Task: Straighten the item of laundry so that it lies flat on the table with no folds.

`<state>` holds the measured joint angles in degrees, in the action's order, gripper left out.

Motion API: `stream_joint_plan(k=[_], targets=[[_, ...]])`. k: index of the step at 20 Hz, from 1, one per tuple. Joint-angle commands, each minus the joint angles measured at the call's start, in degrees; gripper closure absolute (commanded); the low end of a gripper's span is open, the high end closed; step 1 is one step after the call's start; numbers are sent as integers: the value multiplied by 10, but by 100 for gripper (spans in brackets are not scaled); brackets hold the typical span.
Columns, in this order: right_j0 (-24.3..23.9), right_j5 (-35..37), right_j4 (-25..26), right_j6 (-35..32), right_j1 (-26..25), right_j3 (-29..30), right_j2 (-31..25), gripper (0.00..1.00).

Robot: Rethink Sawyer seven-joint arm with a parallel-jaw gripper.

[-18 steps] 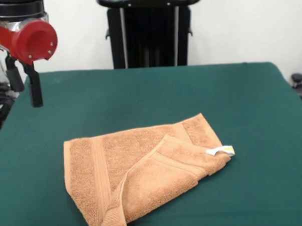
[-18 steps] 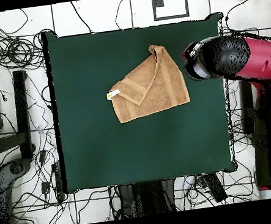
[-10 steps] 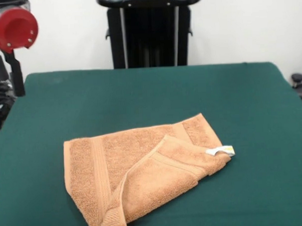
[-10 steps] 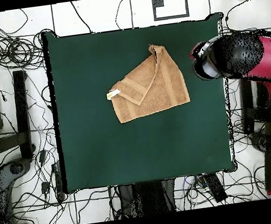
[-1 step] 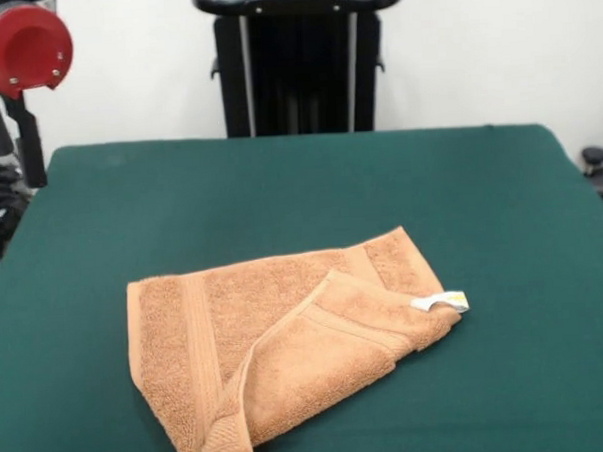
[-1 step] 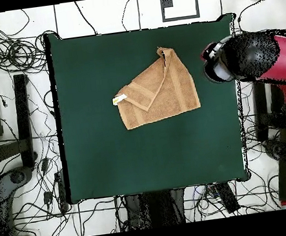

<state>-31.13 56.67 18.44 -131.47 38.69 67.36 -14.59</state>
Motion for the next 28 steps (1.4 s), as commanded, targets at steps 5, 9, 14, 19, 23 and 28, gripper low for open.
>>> stream_joint_plan(k=[5,9,14,19,23,28], targets=[[93,-18,9,-24,-43,8,-17,0],[128,-31,27,-52,-60,-30,1,0],[158,-4,21,-77,-98,-93,10,0],[182,-5,21,-94,-136,-142,22,0],[194,-40,21,-112,-166,-162,31,0],[196,-64,22,-121,-197,-169,50,0]])
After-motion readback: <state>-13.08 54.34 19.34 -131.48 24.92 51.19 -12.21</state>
